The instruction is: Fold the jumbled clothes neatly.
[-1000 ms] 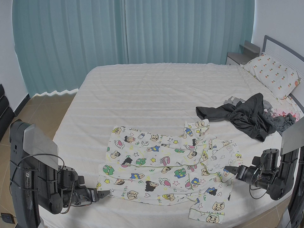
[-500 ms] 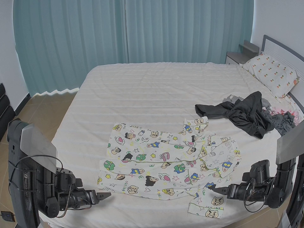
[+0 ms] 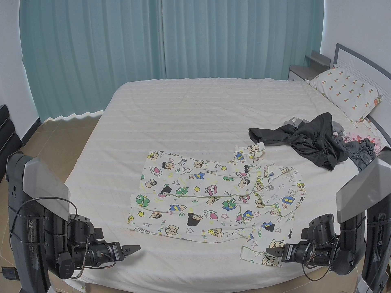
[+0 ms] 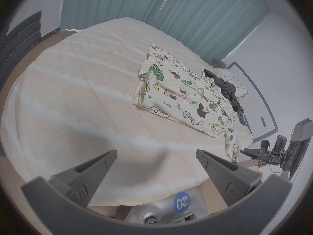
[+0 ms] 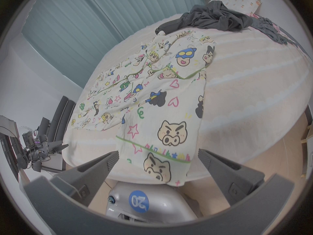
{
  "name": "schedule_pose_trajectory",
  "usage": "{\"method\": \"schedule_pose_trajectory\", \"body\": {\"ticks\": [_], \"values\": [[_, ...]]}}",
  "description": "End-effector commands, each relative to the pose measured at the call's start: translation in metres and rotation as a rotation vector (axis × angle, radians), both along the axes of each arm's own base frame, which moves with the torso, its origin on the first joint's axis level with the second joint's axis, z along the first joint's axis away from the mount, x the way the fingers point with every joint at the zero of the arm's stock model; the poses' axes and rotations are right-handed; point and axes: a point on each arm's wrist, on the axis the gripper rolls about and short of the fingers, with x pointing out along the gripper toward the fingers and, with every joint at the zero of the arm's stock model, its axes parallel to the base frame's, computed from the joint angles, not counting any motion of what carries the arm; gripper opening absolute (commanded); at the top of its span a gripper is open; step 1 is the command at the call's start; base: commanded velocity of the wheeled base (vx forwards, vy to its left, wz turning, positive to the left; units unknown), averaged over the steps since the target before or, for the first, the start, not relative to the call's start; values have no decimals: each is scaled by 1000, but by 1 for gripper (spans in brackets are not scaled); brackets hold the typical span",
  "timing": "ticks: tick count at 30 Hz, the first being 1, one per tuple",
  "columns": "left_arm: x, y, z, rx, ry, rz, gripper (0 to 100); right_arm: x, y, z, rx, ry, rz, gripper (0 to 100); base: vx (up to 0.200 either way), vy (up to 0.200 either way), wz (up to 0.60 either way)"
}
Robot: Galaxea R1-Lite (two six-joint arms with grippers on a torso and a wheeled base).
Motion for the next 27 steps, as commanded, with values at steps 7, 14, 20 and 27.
{"method": "schedule_pose_trajectory", "body": {"ticks": [7,14,20,27], "values": [[-2,3,2,-2,-3,16,100,3,12,-33,-74,31,16,100,0,0,0],[-3,3,1,-3,0,17,100,11,17,-34,-61,-2,18,0,0,0,0],[-3,3,1,-3,0,17,100,-3,10,-31,-85,46,19,0,0,0,0],[-3,3,1,-1,0,16,100,-7,-2,-22,-95,60,-19,0,0,0,0]]}}
